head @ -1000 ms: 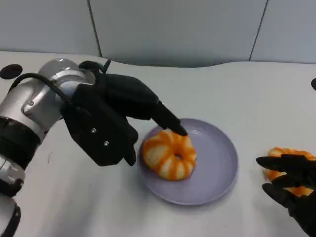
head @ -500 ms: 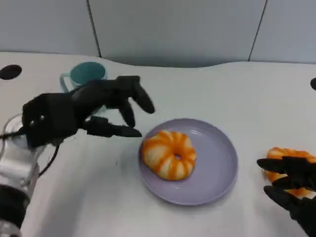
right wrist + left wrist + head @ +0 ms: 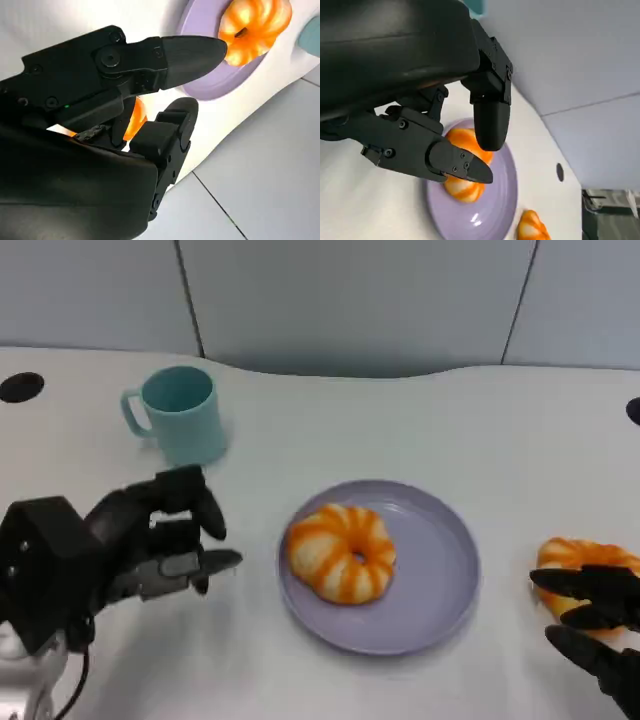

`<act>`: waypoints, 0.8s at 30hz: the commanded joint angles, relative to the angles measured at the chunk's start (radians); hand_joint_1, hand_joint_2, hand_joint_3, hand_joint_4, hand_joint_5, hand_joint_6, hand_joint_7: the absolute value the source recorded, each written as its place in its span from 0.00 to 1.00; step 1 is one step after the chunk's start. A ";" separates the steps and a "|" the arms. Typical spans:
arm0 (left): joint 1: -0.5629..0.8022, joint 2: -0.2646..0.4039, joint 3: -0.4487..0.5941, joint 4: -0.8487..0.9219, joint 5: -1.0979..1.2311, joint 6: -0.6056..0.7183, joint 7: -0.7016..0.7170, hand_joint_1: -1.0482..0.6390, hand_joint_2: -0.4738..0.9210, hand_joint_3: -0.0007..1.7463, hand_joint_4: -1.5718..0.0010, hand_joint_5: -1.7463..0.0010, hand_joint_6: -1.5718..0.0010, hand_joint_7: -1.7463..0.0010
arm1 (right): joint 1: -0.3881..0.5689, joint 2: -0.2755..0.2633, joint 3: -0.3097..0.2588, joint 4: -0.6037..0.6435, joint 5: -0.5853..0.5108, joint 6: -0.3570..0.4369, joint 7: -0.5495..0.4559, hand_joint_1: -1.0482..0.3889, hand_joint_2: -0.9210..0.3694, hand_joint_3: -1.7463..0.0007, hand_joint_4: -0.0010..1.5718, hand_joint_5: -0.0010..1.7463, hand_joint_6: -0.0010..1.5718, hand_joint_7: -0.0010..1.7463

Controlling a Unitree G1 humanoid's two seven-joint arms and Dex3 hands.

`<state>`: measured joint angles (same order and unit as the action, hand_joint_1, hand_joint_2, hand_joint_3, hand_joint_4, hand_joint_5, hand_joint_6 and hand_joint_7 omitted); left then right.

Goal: Grasp the bread from the table and place it into the plate.

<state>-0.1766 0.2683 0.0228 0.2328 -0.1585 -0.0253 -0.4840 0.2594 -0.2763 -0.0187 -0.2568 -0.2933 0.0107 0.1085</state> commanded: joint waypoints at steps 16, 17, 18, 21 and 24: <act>0.026 0.049 -0.035 -0.027 0.120 0.295 0.087 0.51 0.98 0.00 0.48 0.00 0.60 0.00 | 0.001 -0.044 -0.033 0.069 0.033 -0.097 0.006 0.54 0.00 0.81 0.44 0.34 0.53 0.00; 0.022 0.050 -0.041 -0.012 0.127 0.280 0.085 0.50 0.98 0.00 0.47 0.00 0.60 0.00 | 0.000 -0.045 -0.034 0.075 0.033 -0.105 0.005 0.54 0.00 0.81 0.44 0.34 0.53 0.00; 0.018 0.050 -0.048 0.007 0.138 0.263 0.088 0.49 0.97 0.00 0.47 0.00 0.59 0.00 | -0.003 -0.047 -0.035 0.087 0.035 -0.114 0.005 0.55 0.00 0.81 0.44 0.34 0.53 0.00; 0.006 0.048 -0.062 0.053 0.165 0.216 0.102 0.48 0.96 0.00 0.46 0.00 0.58 0.00 | -0.016 -0.049 -0.040 0.122 0.043 -0.135 0.007 0.55 0.00 0.82 0.44 0.34 0.53 0.01; -0.013 0.034 -0.064 0.081 0.179 0.230 0.119 0.47 0.96 0.00 0.46 0.00 0.57 0.00 | -0.031 -0.049 -0.045 0.155 0.047 -0.147 0.003 0.55 0.00 0.83 0.44 0.35 0.54 0.01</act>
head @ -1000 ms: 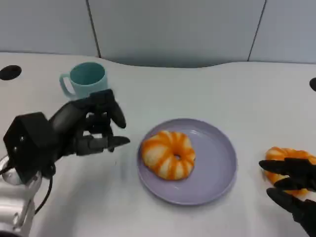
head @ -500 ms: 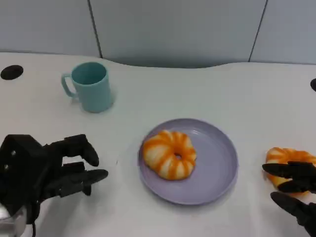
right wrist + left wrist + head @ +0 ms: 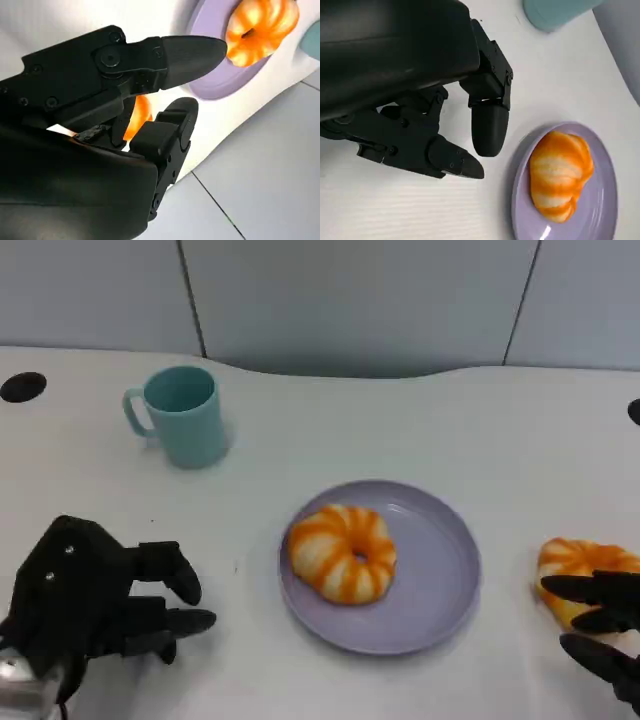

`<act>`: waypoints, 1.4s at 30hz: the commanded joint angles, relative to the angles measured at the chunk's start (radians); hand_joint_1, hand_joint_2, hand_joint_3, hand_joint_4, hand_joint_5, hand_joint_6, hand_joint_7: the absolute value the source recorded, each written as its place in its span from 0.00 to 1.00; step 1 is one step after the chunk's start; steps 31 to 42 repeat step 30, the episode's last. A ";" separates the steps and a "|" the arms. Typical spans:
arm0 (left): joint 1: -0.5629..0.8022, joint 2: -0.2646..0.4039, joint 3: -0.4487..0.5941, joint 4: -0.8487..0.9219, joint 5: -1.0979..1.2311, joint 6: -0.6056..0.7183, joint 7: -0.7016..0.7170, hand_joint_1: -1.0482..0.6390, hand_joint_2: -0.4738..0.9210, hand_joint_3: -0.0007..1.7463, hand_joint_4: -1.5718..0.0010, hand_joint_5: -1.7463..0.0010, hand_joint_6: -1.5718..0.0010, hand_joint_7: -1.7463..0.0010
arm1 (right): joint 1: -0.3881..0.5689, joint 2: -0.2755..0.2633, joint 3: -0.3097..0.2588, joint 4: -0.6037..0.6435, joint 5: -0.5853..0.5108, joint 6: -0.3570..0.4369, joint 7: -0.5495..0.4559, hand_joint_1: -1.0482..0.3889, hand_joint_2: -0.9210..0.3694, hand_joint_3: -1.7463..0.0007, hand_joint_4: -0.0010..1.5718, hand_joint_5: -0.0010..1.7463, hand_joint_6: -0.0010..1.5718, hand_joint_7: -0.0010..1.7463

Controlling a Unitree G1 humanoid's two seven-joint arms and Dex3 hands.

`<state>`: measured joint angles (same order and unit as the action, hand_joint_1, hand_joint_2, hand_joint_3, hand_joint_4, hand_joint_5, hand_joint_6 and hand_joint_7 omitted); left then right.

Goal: Grasp the bread from the table and place it into the plate.

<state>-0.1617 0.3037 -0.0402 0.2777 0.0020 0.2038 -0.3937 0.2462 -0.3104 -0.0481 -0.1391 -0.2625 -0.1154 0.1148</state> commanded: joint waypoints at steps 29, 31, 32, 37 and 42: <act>-0.046 -0.031 -0.005 0.070 0.031 -0.038 0.057 0.46 0.96 0.00 0.46 0.00 0.58 0.00 | -0.045 -0.021 -0.034 0.128 0.043 -0.091 -0.024 0.57 0.00 0.87 0.45 0.42 0.57 0.02; -0.043 -0.032 -0.003 0.069 0.029 -0.048 0.055 0.46 0.96 0.00 0.46 0.00 0.58 0.00 | -0.043 -0.024 -0.035 0.127 0.043 -0.089 -0.022 0.57 0.00 0.87 0.45 0.42 0.57 0.02; -0.043 -0.032 -0.003 0.069 0.029 -0.048 0.055 0.46 0.96 0.00 0.46 0.00 0.58 0.00 | -0.043 -0.024 -0.035 0.127 0.043 -0.089 -0.022 0.57 0.00 0.87 0.45 0.42 0.57 0.02; -0.043 -0.032 -0.003 0.069 0.029 -0.048 0.055 0.46 0.96 0.00 0.46 0.00 0.58 0.00 | -0.043 -0.024 -0.035 0.127 0.043 -0.089 -0.022 0.57 0.00 0.87 0.45 0.42 0.57 0.02; -0.043 -0.032 -0.003 0.069 0.029 -0.048 0.055 0.46 0.96 0.00 0.46 0.00 0.58 0.00 | -0.043 -0.024 -0.035 0.127 0.043 -0.089 -0.022 0.57 0.00 0.87 0.45 0.42 0.57 0.02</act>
